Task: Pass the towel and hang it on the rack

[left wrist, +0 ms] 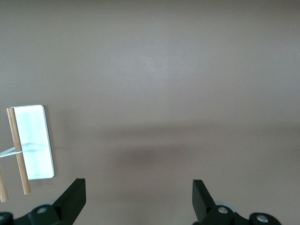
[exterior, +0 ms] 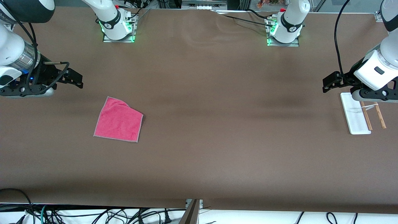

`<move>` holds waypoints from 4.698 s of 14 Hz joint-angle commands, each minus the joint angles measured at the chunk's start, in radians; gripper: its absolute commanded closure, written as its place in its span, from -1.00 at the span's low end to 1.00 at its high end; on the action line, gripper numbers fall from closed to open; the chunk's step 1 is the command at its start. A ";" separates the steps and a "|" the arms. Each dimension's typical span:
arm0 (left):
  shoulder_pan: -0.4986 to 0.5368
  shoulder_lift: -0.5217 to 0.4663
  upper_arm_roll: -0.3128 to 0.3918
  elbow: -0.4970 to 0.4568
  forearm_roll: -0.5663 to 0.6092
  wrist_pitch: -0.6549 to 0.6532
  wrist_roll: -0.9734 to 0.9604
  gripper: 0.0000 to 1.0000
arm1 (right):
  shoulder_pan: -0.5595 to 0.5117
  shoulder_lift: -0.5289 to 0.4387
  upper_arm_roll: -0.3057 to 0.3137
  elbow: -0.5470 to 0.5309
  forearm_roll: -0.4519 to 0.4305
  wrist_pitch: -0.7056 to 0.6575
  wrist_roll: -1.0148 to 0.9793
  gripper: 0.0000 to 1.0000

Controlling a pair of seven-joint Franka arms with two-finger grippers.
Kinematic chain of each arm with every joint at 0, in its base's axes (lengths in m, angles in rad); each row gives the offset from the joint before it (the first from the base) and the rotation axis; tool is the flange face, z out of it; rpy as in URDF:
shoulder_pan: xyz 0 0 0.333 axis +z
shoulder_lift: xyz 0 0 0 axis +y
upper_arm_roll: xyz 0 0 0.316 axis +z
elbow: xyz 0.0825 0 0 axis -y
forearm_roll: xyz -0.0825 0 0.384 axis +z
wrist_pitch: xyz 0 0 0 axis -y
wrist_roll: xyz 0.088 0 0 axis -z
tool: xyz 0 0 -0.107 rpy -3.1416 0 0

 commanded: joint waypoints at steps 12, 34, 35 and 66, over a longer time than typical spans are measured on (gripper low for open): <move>-0.008 0.018 0.000 0.037 0.025 -0.016 0.007 -1.00 | -0.016 0.027 0.007 -0.030 -0.021 -0.017 0.014 -0.99; -0.009 0.018 0.000 0.037 0.025 -0.016 0.006 -1.00 | -0.017 0.224 -0.064 -0.734 -0.016 0.824 0.023 -0.93; -0.007 0.018 0.000 0.037 0.025 -0.016 0.006 -1.00 | -0.017 0.233 -0.064 -0.734 -0.016 0.826 0.023 -0.89; -0.033 0.024 -0.064 0.034 0.014 -0.051 0.006 -1.00 | 0.071 0.248 -0.012 -0.124 -0.003 0.121 0.134 1.00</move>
